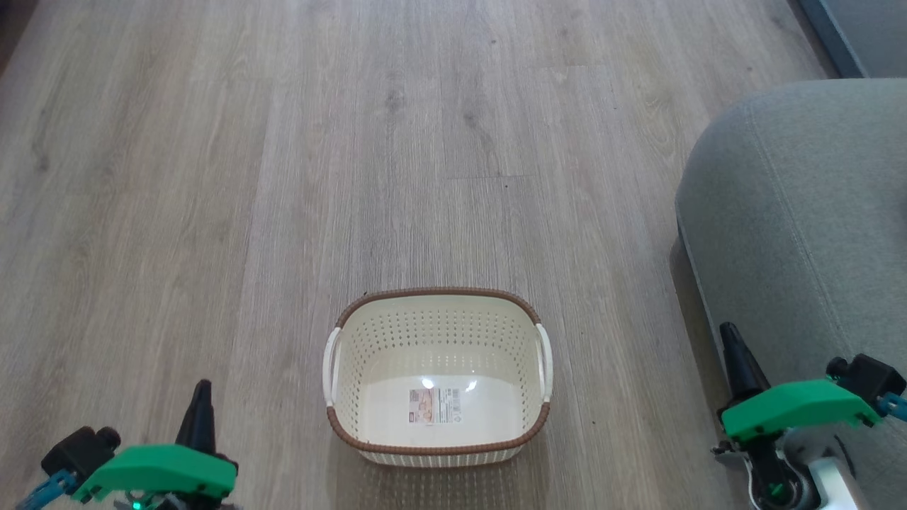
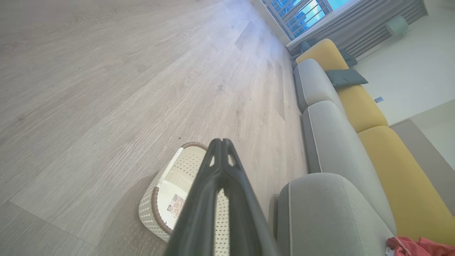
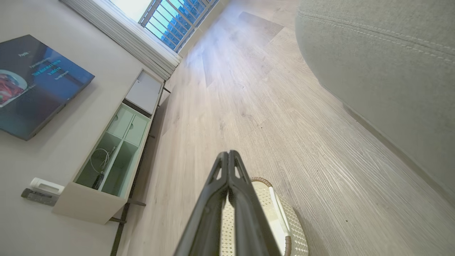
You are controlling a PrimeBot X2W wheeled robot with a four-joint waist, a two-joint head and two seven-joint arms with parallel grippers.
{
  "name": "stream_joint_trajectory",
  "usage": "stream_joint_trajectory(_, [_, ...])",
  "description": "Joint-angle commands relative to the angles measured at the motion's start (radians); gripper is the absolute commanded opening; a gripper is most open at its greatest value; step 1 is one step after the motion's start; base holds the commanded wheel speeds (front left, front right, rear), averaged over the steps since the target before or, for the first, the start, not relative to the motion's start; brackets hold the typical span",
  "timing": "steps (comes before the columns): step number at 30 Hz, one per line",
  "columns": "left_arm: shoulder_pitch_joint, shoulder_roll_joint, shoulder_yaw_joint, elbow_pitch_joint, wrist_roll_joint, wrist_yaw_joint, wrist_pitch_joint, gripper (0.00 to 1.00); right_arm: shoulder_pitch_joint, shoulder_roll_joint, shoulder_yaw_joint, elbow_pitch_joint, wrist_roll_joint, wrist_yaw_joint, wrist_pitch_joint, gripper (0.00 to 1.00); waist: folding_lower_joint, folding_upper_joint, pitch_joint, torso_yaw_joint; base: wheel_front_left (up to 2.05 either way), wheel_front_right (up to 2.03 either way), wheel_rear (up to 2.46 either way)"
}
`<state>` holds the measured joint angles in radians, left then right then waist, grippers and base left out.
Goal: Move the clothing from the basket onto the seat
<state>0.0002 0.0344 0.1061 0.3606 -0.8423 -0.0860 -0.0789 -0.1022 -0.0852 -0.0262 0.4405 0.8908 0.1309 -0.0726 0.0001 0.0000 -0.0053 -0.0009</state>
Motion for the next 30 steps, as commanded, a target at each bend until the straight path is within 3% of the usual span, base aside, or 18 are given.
stream_joint_trajectory(1, [-0.060,0.011,0.014,-0.040,-0.039,-0.009,0.012,0.00,-0.028,0.002,0.001,-0.044,0.037,0.000,0.008,0.00,-0.0001,0.0000,0.000,0.000,0.00,0.00,0.00])
stream_joint_trajectory(30, [-0.082,0.013,0.011,-0.074,-0.372,-0.026,0.094,0.00,-0.018,0.017,-0.040,-0.113,0.348,0.000,0.090,0.00,-0.0001,0.0000,0.004,0.000,0.00,0.00,0.00])
